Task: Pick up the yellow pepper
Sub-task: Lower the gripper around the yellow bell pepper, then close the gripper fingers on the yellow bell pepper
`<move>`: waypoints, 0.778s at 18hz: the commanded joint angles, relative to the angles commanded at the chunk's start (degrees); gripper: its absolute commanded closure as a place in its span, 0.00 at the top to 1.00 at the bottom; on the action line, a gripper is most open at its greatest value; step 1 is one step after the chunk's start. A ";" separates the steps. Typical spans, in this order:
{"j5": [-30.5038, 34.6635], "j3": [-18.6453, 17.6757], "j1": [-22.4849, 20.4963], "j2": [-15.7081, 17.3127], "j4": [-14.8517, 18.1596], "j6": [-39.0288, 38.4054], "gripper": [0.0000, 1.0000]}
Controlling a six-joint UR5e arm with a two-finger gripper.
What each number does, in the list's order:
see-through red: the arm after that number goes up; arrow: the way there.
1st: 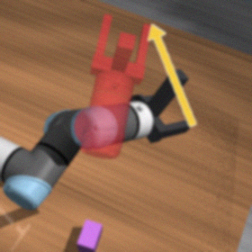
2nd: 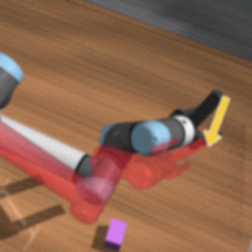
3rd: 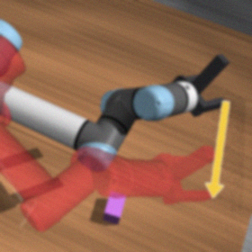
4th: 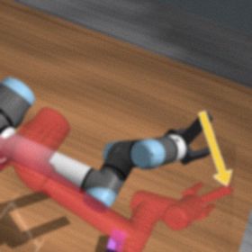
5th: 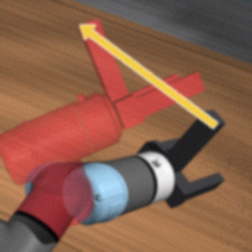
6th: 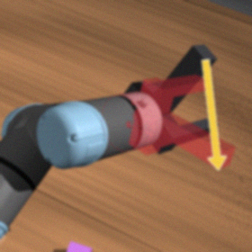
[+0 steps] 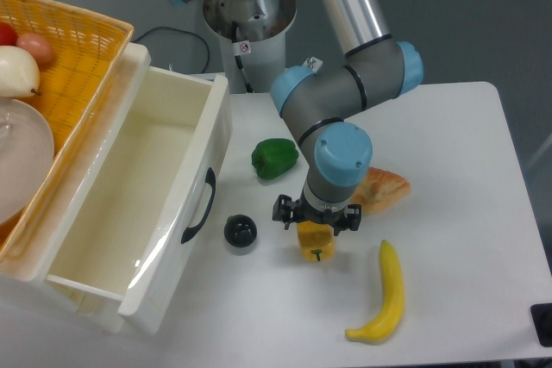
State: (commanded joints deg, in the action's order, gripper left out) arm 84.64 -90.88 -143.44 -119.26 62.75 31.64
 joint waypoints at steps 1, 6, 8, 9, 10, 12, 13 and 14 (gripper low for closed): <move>0.09 0.17 0.00 -0.09 0.00 0.00 1.00; 0.09 0.44 -0.18 -1.49 -1.40 0.17 1.00; 0.18 0.44 -0.18 -2.11 -2.28 0.18 1.00; 0.18 0.44 -0.18 -2.20 -2.37 0.18 1.00; 0.18 0.35 -0.18 -2.20 -2.29 0.18 1.00; 0.18 0.35 -0.18 -2.29 -2.37 0.09 1.00; 0.26 0.35 -0.18 -2.29 -2.29 0.09 1.00; 0.26 0.35 -0.18 -2.29 -2.29 0.17 1.00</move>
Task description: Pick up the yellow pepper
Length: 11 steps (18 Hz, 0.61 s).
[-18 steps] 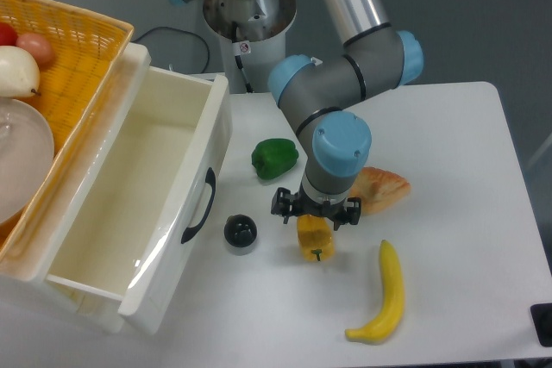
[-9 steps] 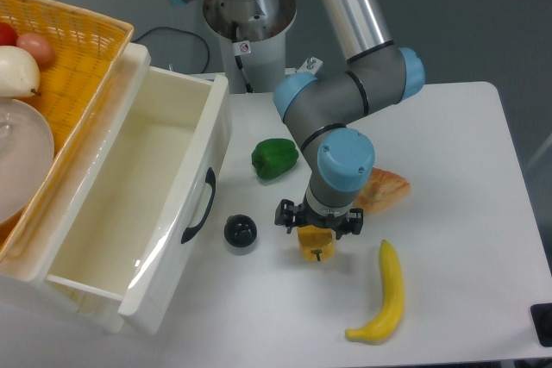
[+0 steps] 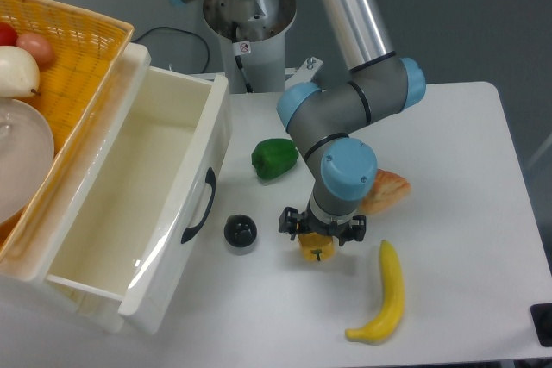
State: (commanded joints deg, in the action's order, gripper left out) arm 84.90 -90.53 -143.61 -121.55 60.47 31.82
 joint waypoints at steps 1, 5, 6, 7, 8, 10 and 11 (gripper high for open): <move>0.00 0.00 0.00 -0.09 0.00 0.09 1.00; 0.35 -0.53 0.00 -0.18 0.00 0.00 0.81; 0.35 -0.53 0.00 -0.18 0.00 0.00 0.77; 0.35 -0.53 0.00 -0.18 0.00 -0.09 0.70; 0.35 -0.53 0.00 -0.18 0.00 -0.09 0.66; 0.26 0.08 0.09 -0.09 0.09 -0.17 0.48; 0.18 0.26 0.09 0.09 0.09 -0.09 0.39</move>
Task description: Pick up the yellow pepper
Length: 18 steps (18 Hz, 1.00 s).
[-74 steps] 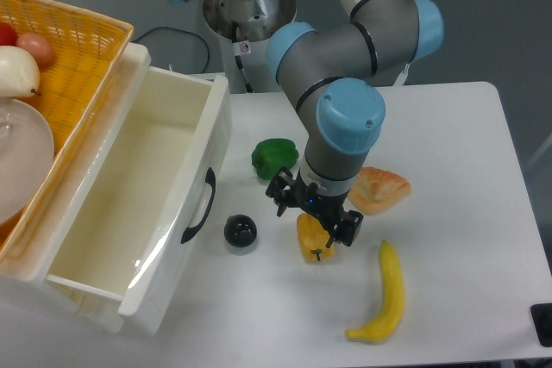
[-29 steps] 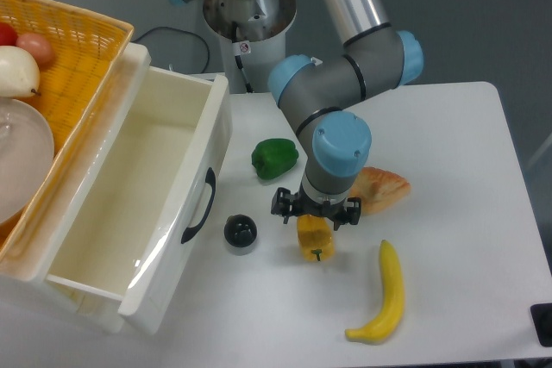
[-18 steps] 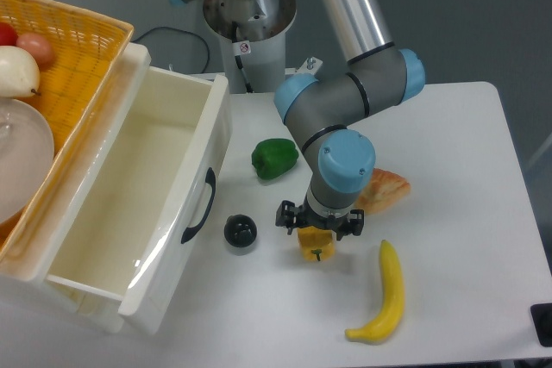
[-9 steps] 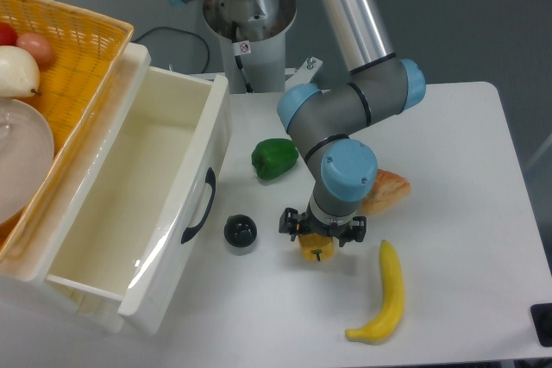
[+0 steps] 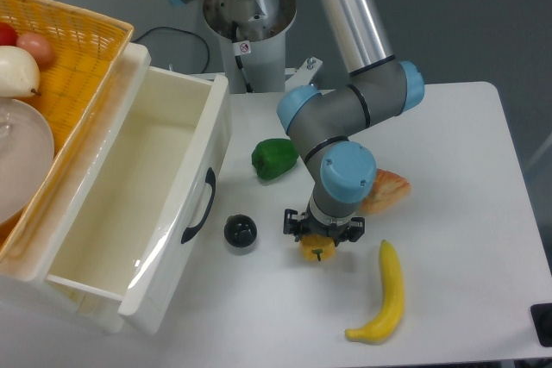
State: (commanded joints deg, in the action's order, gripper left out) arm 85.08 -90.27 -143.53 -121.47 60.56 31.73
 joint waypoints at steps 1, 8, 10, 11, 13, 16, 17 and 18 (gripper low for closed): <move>0.00 0.35 -0.09 0.09 0.00 0.35 0.36; -0.26 2.46 0.96 2.81 0.62 4.73 0.32; -0.35 2.55 2.02 3.86 0.62 8.68 0.32; -0.35 2.81 2.20 4.30 0.62 10.79 0.32; -0.44 3.08 2.11 5.88 0.62 14.75 0.32; -0.79 3.08 1.76 8.43 0.88 21.25 0.32; -0.79 3.16 1.58 9.31 1.75 23.45 0.32; -0.79 3.17 1.50 10.10 2.63 25.56 0.32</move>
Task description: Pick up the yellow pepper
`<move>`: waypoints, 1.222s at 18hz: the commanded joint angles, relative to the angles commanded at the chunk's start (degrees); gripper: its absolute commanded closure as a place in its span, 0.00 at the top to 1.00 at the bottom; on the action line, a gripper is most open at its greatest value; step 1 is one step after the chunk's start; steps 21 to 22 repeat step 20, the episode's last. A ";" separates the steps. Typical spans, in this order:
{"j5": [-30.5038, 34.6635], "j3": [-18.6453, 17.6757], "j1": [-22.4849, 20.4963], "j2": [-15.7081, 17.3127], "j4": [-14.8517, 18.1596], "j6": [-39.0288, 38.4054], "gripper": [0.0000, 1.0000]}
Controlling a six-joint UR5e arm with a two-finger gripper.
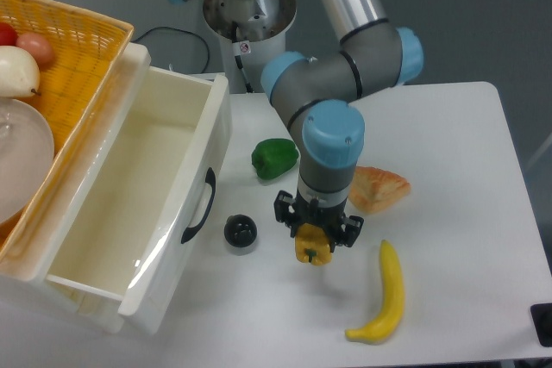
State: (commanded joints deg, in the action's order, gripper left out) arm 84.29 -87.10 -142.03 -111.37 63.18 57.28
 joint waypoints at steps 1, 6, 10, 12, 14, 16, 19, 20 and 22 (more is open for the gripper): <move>0.00 0.00 -0.09 0.53 0.79 1.76 0.32; 0.44 -0.09 0.09 2.99 4.83 10.45 0.32; 2.27 -0.70 0.70 5.37 8.61 20.31 0.32; 3.34 -0.79 1.75 5.55 9.41 21.73 0.32; 4.22 -0.88 2.11 5.55 9.50 21.73 0.32; 4.22 -0.88 2.20 5.55 9.50 21.73 0.32; 4.22 -2.10 2.11 5.54 9.41 22.78 0.32; 4.13 -2.54 2.02 5.55 9.33 23.66 0.32; 4.13 -2.54 2.02 5.55 9.33 23.66 0.32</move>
